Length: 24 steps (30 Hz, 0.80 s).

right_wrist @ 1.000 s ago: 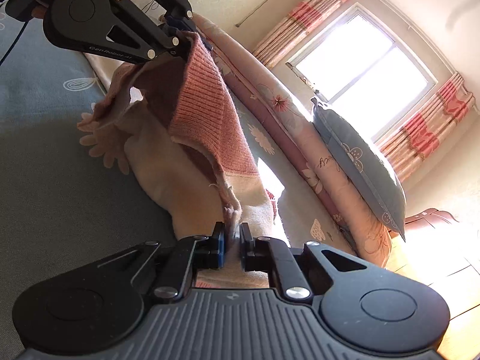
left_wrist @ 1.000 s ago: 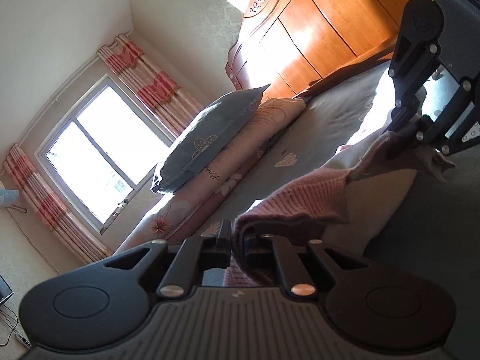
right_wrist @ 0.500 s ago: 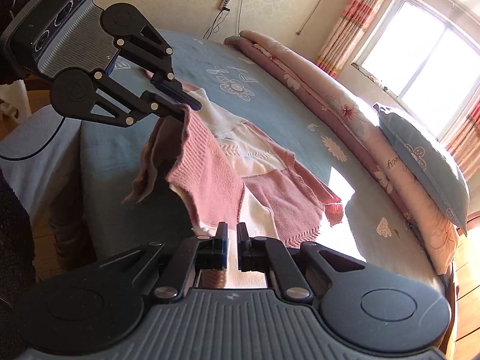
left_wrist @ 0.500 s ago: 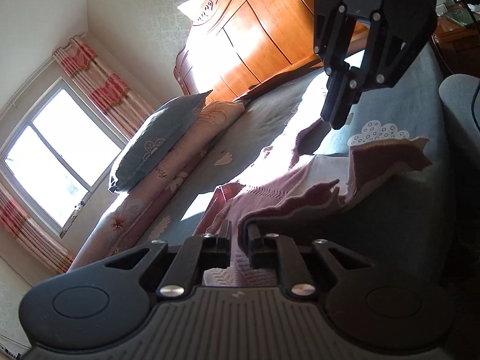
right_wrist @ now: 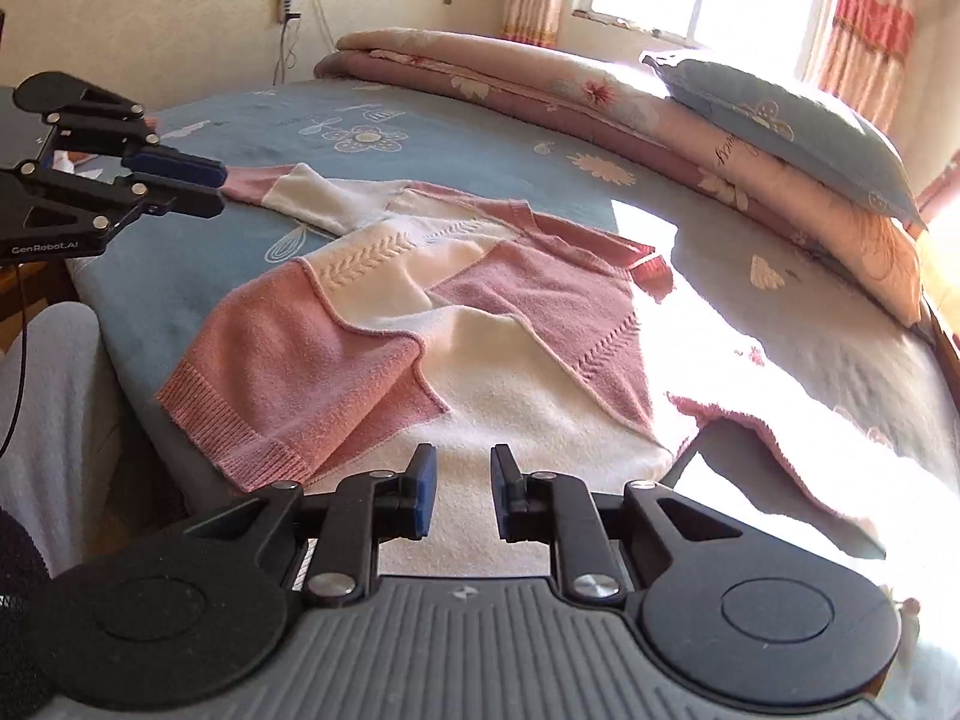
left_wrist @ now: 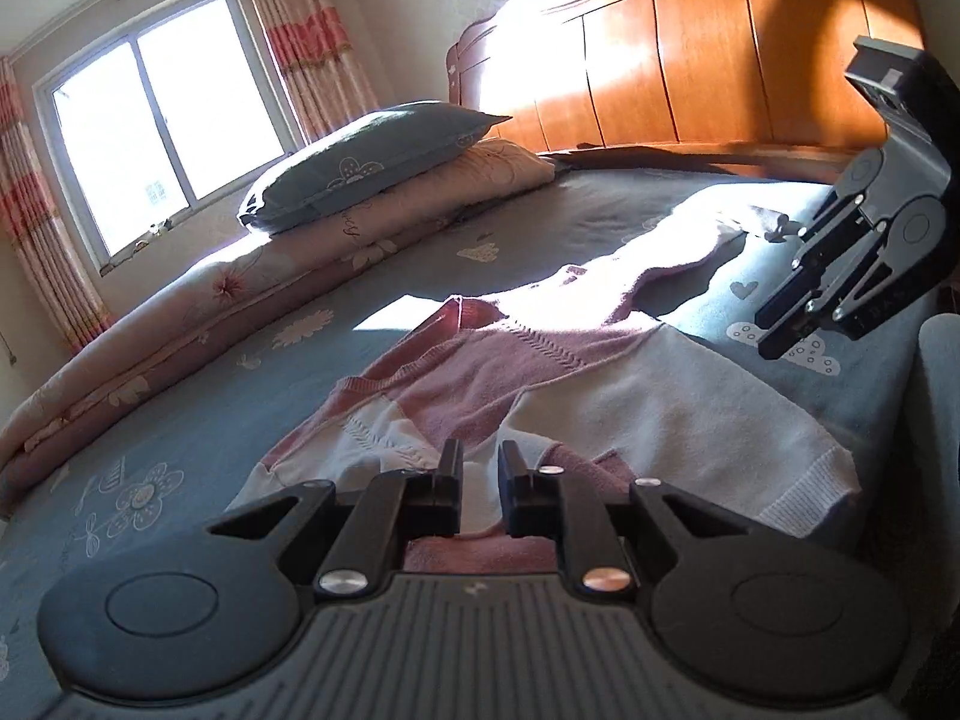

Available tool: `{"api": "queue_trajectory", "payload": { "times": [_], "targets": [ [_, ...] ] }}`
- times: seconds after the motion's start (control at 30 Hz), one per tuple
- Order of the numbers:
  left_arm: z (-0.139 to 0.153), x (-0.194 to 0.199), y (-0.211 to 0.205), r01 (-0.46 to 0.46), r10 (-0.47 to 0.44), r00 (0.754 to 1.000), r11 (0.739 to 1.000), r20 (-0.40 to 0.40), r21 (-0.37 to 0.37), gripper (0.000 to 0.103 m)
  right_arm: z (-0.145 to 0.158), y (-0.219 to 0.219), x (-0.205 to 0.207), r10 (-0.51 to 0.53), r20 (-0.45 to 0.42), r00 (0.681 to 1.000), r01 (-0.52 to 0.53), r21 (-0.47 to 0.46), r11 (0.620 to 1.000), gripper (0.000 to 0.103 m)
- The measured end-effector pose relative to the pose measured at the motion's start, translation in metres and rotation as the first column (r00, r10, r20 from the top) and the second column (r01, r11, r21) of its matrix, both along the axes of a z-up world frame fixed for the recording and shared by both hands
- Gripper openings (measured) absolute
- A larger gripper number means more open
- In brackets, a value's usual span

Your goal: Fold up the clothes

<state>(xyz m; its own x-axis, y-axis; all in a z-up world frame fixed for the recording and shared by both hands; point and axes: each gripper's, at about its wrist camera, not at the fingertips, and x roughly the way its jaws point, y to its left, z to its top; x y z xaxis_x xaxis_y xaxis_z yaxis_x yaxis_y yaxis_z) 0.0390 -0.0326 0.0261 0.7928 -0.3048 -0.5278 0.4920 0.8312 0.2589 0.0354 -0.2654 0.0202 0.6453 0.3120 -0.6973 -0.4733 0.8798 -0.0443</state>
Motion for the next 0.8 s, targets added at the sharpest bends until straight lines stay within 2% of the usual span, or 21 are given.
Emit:
{"api": "queue_trajectory", "payload": {
  "times": [0.07,0.13,0.2,0.27,0.33,0.4,0.47,0.53,0.63,0.73,0.77,0.8],
  "targets": [
    [-0.007,0.017,0.014,-0.076,0.068,0.991,0.995,-0.111,-0.071,0.020,-0.022,-0.025,0.016,-0.123,-0.129,0.984,0.138,0.113,0.984,0.026],
    [-0.018,0.030,0.026,-0.145,0.118,0.969,0.983,-0.219,-0.112,0.029,-0.043,-0.047,0.024,-0.204,-0.253,0.946,0.257,0.197,0.946,0.028],
    [-0.027,0.038,0.036,-0.203,0.157,0.943,0.970,-0.295,-0.135,0.041,-0.064,-0.062,0.024,-0.250,-0.347,0.904,0.345,0.243,0.907,0.030],
    [-0.036,0.043,0.047,-0.253,0.184,0.916,0.954,-0.358,-0.158,0.043,-0.083,-0.071,0.022,-0.267,-0.422,0.866,0.405,0.280,0.870,0.032],
    [-0.040,0.044,0.052,-0.276,0.194,0.903,0.946,-0.384,-0.170,0.043,-0.099,-0.078,0.019,-0.269,-0.479,0.836,0.451,0.318,0.834,0.034],
    [-0.041,0.044,0.052,-0.283,0.198,0.899,0.943,-0.391,-0.173,0.045,-0.104,-0.084,0.013,-0.256,-0.489,0.834,0.472,0.392,0.789,0.043],
    [-0.042,0.044,0.051,-0.282,0.195,0.898,0.943,-0.395,-0.175,0.047,-0.109,-0.088,0.010,-0.237,-0.516,0.823,0.500,0.460,0.734,0.044],
    [-0.043,0.044,0.047,-0.275,0.187,0.899,0.945,-0.396,-0.177,0.047,-0.114,-0.086,0.009,-0.210,-0.522,0.827,0.499,0.508,0.702,0.044],
    [-0.042,0.044,0.041,-0.262,0.173,0.903,0.947,-0.393,-0.185,0.048,-0.116,-0.080,0.008,-0.198,-0.495,0.846,0.480,0.546,0.686,0.044],
    [-0.042,0.042,0.040,-0.256,0.162,0.905,0.946,-0.393,-0.198,0.053,-0.117,-0.078,0.004,-0.196,-0.478,0.856,0.469,0.559,0.684,0.044],
    [-0.042,0.042,0.040,-0.256,0.160,0.904,0.945,-0.396,-0.202,0.055,-0.117,-0.077,0.002,-0.202,-0.474,0.857,0.467,0.547,0.695,0.038],
    [-0.043,0.043,0.041,-0.260,0.161,0.901,0.943,-0.402,-0.206,0.056,-0.118,-0.077,0.001,-0.209,-0.470,0.858,0.465,0.536,0.705,0.015]
  ]
}}
